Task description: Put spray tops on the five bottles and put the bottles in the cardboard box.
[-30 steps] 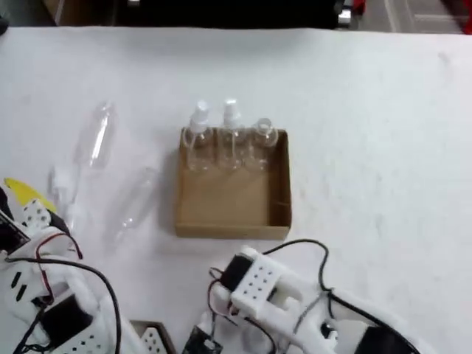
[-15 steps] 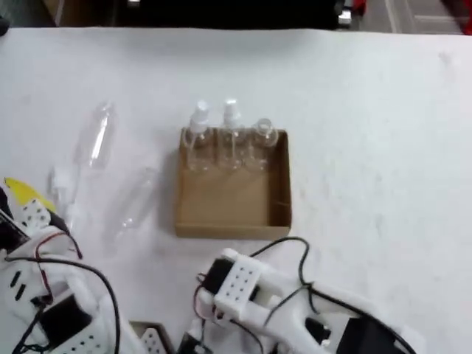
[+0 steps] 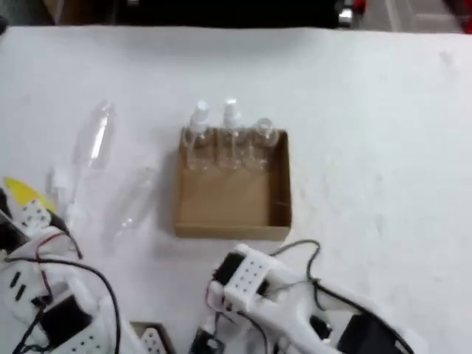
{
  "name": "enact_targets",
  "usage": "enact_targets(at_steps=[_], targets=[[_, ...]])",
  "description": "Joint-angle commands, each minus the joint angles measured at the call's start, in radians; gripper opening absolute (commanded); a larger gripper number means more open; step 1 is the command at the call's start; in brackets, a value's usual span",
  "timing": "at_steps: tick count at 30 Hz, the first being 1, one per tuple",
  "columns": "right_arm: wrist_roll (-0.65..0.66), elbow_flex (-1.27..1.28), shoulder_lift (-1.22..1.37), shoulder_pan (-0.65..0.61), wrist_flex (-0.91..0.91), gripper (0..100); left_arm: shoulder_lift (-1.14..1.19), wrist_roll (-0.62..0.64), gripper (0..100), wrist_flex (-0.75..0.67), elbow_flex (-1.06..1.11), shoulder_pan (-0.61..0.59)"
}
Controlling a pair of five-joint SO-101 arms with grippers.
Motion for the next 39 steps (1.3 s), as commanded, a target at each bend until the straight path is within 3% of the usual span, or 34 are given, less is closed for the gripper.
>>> enact_targets(at_steps=[1,5,9,12,14,19,24,28,31,35,39], targets=[[0.015,-0.003,-0.002,0.051,0.004,2.4,-0.012,-0.006,7,-0.002,-0.003,0.051],[0.008,-0.025,-0.015,0.229,-0.102,2.2,-0.012,-0.025,7,-0.005,-0.005,0.196],[0.003,-0.141,-0.015,0.443,-0.127,2.3,-0.012,-0.152,7,-0.008,-0.015,0.377],[-0.106,-0.292,-0.015,0.572,-0.077,2.4,-0.010,-0.224,7,0.002,-0.048,0.446],[-0.187,-0.410,-0.024,0.618,-0.001,2.5,-0.008,-0.238,7,0.026,-0.078,0.452],[-0.333,-0.551,-0.145,0.651,0.093,2.5,0.079,-0.242,7,0.245,-0.279,0.516],[-0.637,-0.552,-0.341,0.656,0.002,2.1,0.306,-0.305,7,0.370,-0.497,0.610],[-0.988,-0.545,-0.453,0.796,-0.136,2.0,0.463,-0.350,7,0.529,-0.690,0.717],[-1.178,-0.542,-0.466,0.940,-0.188,2.0,0.521,-0.350,7,0.651,-0.816,0.826],[-1.289,-0.542,-0.395,1.079,-0.206,2.0,0.581,-0.370,7,0.763,-0.911,0.986],[-1.363,-0.542,-0.269,1.141,-0.240,2.0,0.656,-0.423,7,0.827,-0.942,1.130]])
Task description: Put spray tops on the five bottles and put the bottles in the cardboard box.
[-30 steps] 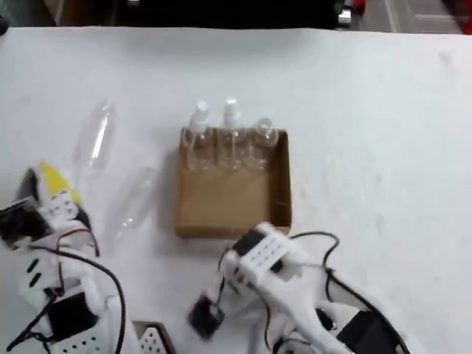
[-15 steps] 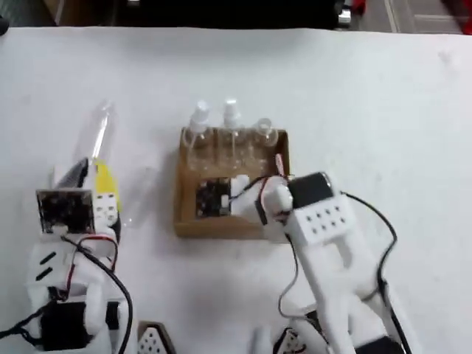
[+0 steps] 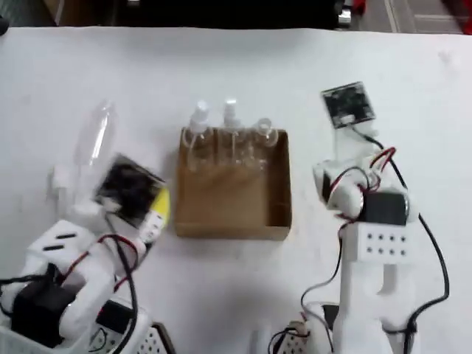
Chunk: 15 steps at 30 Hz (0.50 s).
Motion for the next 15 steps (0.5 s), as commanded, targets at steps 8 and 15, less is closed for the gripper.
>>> enact_targets(at_steps=[8,15], targets=[[-0.336,-0.043,0.430,0.179,-0.205,2.4,0.166,-0.032,7,0.011,-0.068,0.257],[-0.371,-0.098,0.630,0.303,-0.302,2.4,0.174,-0.038,7,-0.020,-0.055,0.389]])
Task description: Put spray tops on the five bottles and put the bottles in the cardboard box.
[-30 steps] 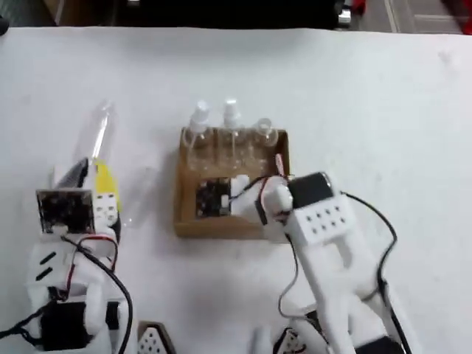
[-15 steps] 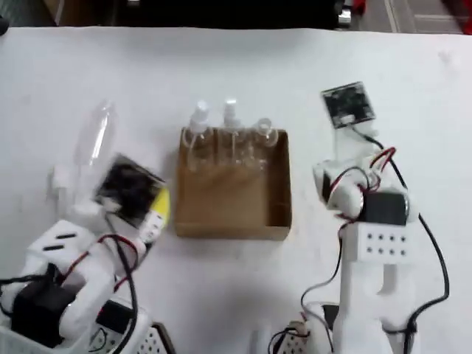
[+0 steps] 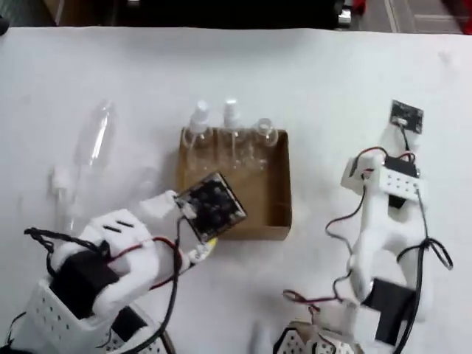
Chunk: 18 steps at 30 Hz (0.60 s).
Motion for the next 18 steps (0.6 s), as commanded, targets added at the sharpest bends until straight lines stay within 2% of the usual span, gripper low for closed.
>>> enact_targets(at_steps=[1,6,9,15,18], targets=[[-0.023,-0.078,0.056,0.059,-0.024,2.4,0.013,-0.040,7,-0.035,-0.048,0.076],[-0.075,-0.172,0.200,0.125,-0.059,2.5,0.024,-0.153,10,-0.075,0.003,0.140],[-0.078,-0.250,0.317,0.139,-0.070,2.5,0.117,-0.186,10,-0.124,0.034,0.148],[-0.083,-0.505,0.538,0.173,0.090,2.5,0.398,-0.195,10,-0.123,0.041,0.236],[-0.164,-0.637,0.644,0.217,0.163,2.5,0.429,-0.193,10,-0.117,0.041,0.265]])
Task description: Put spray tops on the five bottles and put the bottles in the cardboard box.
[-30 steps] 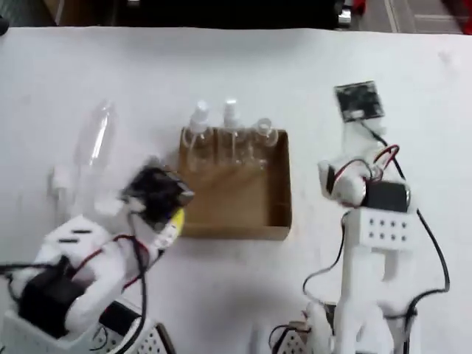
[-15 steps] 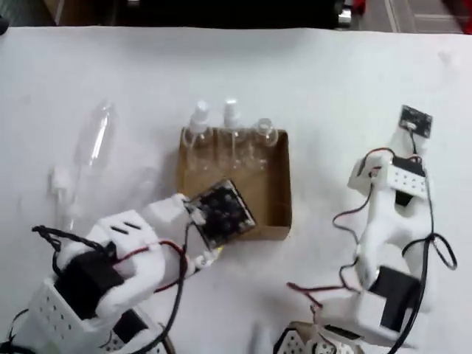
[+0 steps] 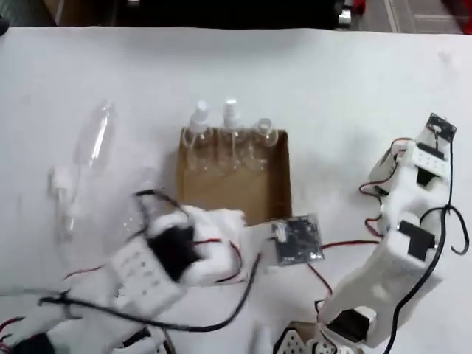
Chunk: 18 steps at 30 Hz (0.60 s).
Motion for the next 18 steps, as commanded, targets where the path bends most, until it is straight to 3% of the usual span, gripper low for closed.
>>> enact_targets(at_steps=[1,10,18], targets=[[-0.089,-0.178,0.108,0.068,0.068,2.5,0.025,-0.003,10,-0.011,-0.006,0.045],[-0.132,-0.522,0.371,0.097,0.285,2.5,0.027,0.000,10,0.055,-0.005,0.197],[-0.138,-0.721,0.507,0.102,0.414,2.5,0.027,0.000,10,0.068,0.006,0.211]])
